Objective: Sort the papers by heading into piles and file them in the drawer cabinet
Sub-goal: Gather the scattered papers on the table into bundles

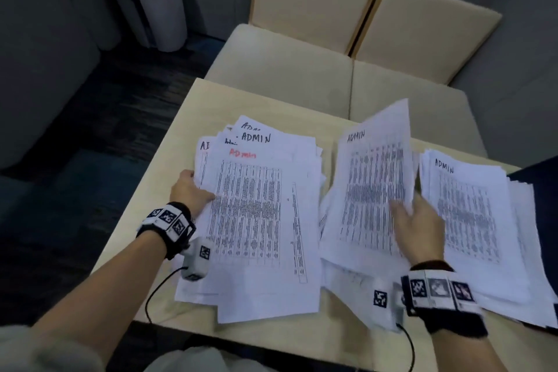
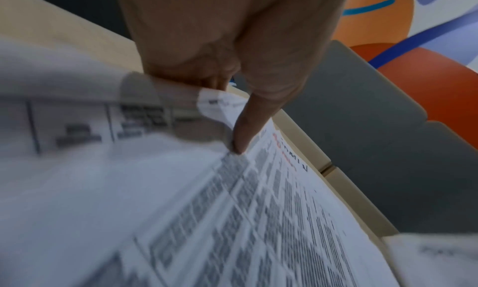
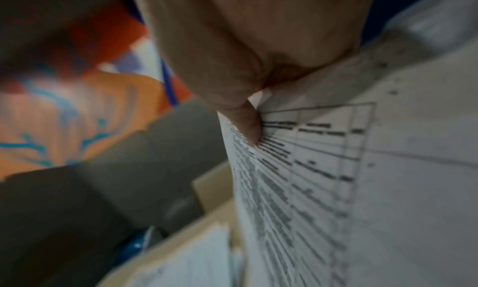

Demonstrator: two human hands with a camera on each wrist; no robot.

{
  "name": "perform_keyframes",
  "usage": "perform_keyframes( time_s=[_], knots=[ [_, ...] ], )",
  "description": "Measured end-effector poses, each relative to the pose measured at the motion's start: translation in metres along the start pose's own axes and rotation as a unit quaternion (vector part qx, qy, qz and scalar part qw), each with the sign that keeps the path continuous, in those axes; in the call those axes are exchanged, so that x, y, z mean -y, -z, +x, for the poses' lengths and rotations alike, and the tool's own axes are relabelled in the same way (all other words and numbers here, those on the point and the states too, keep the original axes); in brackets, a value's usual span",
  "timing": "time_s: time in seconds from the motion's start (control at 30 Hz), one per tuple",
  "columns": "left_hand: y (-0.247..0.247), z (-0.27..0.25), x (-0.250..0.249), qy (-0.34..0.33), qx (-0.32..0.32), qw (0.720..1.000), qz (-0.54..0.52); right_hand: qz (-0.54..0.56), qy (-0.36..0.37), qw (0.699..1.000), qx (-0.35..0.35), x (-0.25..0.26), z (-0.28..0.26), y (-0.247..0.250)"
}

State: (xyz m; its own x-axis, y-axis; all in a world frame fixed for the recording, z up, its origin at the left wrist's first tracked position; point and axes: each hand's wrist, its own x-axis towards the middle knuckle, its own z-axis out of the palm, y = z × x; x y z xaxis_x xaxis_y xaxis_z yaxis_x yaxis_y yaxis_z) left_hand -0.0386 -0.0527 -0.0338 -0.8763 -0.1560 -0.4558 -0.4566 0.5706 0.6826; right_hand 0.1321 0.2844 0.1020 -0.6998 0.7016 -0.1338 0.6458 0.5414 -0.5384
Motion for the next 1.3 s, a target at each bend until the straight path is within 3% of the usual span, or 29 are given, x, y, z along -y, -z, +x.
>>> perform_keyframes(
  time_s=[0.13, 0.27, 0.37, 0.43, 0.5, 0.6, 0.67, 0.73, 0.8, 0.9, 0.97, 1.07, 1.17, 1.23, 1.3],
  knots=[
    [-0.004, -0.001, 0.001, -0.029, 0.046, 0.998, 0.001, 0.068, 0.155, 0.984, -0.061, 0.069, -0.004, 0.061],
    [-0.006, -0.005, 0.001, -0.076, 0.068, 0.994, -0.030, 0.193, 0.180, 0.964, 0.007, 0.100, -0.001, 0.070],
    [-0.005, -0.013, -0.006, -0.151, 0.057, 0.987, -0.026, 0.157, 0.140, 0.977, 0.047, 0.090, 0.024, 0.028],
    [-0.005, -0.016, -0.009, -0.166, 0.060, 0.984, -0.038, 0.126, 0.111, 0.981, 0.094, 0.074, 0.033, -0.015],
    [-0.005, -0.020, -0.013, -0.147, 0.095, 0.983, -0.045, 0.107, 0.058, 0.983, 0.138, 0.054, 0.030, -0.057],
    [-0.009, -0.035, -0.017, -0.084, 0.209, 0.972, -0.067, 0.035, -0.078, 0.974, 0.209, 0.014, 0.023, -0.109],
    [-0.016, -0.036, -0.014, -0.031, 0.227, 0.970, -0.086, -0.027, -0.165, 0.962, 0.216, -0.010, 0.027, -0.132],
    [-0.019, -0.033, -0.012, 0.024, 0.230, 0.964, -0.130, -0.005, -0.212, 0.957, 0.198, -0.020, 0.034, -0.141],
    [-0.021, -0.031, -0.011, 0.032, 0.230, 0.963, -0.140, 0.009, -0.231, 0.954, 0.192, -0.020, 0.038, -0.140],
    [-0.026, -0.036, -0.020, -0.039, 0.227, 0.972, -0.052, -0.003, -0.209, 0.963, 0.172, -0.023, 0.041, -0.139],
    [-0.034, -0.043, -0.028, -0.067, 0.222, 0.973, -0.007, 0.068, -0.211, 0.965, 0.141, -0.028, 0.043, -0.140],
    [-0.044, -0.060, -0.041, -0.090, 0.272, 0.956, -0.060, 0.149, -0.249, 0.946, 0.145, -0.034, 0.043, -0.128],
    [-0.051, -0.073, -0.053, -0.122, 0.312, 0.940, -0.063, 0.212, -0.259, 0.923, 0.192, -0.043, 0.040, -0.111],
    [-0.054, -0.067, -0.052, -0.159, 0.235, 0.957, 0.066, 0.233, -0.261, 0.912, 0.216, -0.049, 0.036, -0.106],
    [-0.054, -0.056, -0.046, -0.174, 0.183, 0.951, 0.180, 0.260, -0.261, 0.904, 0.218, -0.051, 0.032, -0.107]
  ],
)
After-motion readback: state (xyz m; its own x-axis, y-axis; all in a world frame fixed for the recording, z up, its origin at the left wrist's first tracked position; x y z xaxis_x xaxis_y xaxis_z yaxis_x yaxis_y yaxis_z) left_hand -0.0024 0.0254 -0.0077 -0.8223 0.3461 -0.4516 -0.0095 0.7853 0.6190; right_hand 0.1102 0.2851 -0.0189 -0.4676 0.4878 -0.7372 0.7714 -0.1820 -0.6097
